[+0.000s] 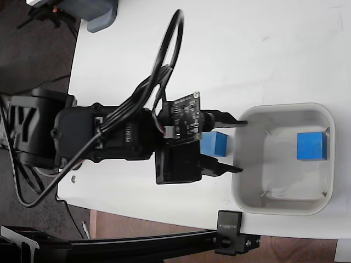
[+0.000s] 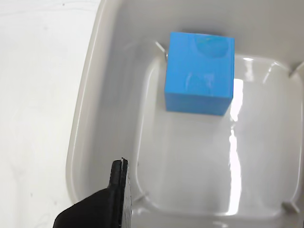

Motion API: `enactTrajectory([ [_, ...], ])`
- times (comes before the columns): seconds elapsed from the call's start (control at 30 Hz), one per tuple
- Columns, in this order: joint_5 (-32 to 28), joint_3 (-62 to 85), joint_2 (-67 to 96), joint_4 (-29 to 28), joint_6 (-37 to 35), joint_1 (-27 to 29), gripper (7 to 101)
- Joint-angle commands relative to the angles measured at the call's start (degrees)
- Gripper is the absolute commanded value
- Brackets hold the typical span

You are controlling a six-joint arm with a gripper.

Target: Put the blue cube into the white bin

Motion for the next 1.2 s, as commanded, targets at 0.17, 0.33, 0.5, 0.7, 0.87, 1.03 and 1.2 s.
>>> enactTrajectory([
  [0.17,-1.7,20.4,21.5,-7.5,-0.8,0.3,100.0],
  [0.33,-3.1,37.0,34.0,-13.0,0.2,0.4,100.0],
  [0.5,-0.1,51.5,46.2,-14.7,0.5,-1.7,100.0],
  [0.7,3.3,72.2,70.8,-15.5,4.0,-3.0,100.0],
  [0.87,6.8,83.7,86.9,-12.7,6.6,-6.2,100.0],
  [1.03,11.5,91.5,101.2,-6.9,8.0,-10.0,100.0],
  [1.2,18.1,95.3,101.1,-6.8,8.4,-14.2,100.0],
])
